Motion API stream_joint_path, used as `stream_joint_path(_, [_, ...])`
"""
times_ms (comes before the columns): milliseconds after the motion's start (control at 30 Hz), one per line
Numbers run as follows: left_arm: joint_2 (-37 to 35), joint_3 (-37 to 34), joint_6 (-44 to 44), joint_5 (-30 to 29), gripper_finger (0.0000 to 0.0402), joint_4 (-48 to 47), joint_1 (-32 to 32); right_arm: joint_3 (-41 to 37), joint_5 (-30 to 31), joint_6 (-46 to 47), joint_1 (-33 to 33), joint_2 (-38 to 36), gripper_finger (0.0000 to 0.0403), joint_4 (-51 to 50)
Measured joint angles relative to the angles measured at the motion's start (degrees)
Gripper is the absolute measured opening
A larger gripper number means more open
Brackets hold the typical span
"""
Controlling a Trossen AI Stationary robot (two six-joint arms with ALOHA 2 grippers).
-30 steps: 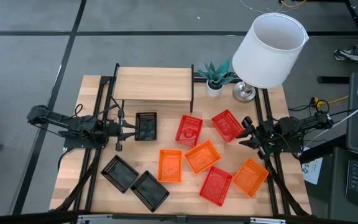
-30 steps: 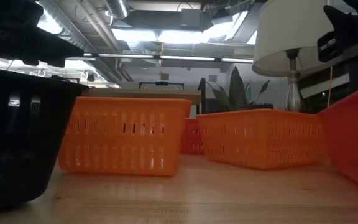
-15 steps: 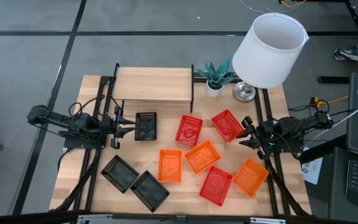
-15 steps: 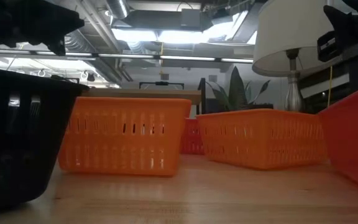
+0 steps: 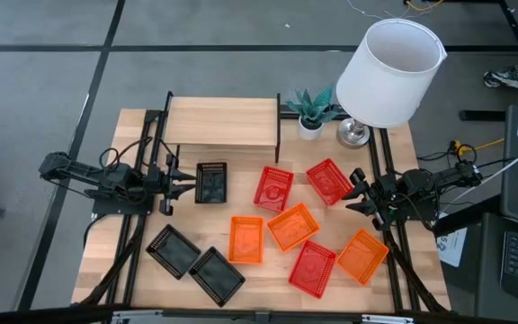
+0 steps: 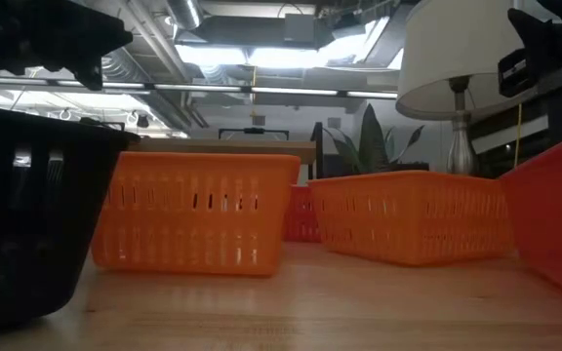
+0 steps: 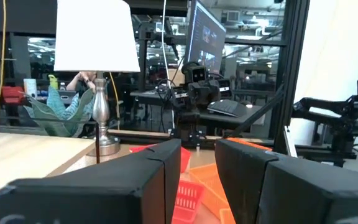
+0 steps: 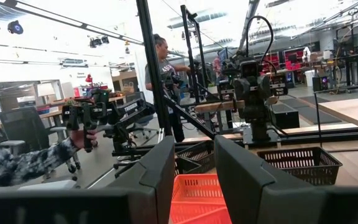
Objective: Stack baskets on shelf by color
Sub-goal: Put the top black bin on the shelf
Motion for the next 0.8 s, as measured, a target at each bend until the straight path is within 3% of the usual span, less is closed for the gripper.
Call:
stream_joint_path(600, [0.0, 0.0, -2.3, -1.0, 0.0094, 1.8, 0.0, 0.0, 3.0, -1.7, 0.0, 0.0, 0.0114, 4.7])
stream_joint_path(800, [0.0, 0.0, -6.5, -1.0, 0.0094, 1.9, 0.0, 0.0, 3.0, 2.2, 0.0, 0.0, 0.0114, 13.7])
